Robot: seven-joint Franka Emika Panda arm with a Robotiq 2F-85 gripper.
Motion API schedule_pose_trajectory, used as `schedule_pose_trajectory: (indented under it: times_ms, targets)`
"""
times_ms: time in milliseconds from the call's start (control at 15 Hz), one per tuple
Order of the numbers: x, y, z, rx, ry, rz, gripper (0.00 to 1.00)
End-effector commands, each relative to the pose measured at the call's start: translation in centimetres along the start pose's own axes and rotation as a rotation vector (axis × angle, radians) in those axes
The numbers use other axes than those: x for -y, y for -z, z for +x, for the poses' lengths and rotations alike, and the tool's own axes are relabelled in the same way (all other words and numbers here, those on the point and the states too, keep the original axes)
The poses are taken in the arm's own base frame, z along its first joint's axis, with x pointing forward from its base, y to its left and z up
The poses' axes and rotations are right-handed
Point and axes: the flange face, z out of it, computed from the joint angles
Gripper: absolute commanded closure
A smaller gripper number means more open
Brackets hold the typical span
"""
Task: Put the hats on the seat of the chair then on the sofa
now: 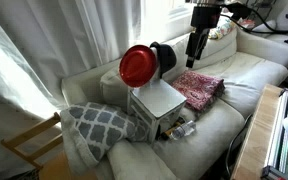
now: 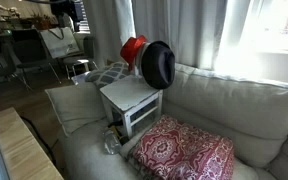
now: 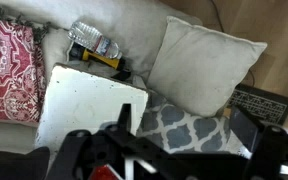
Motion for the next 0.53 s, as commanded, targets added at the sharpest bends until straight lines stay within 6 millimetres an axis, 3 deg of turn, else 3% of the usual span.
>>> schedule_pose_trajectory:
  times_ms: [0,267,467]
  targets:
    - [0.0,0.0,0.0,0.001,0.000,0.000,0.00]
    - [0.0,0.0,0.0,0.001,0.000,0.000,0.00]
    - [0.3,-1.4,3.1,0.007,-0.070,-0.098,0.00]
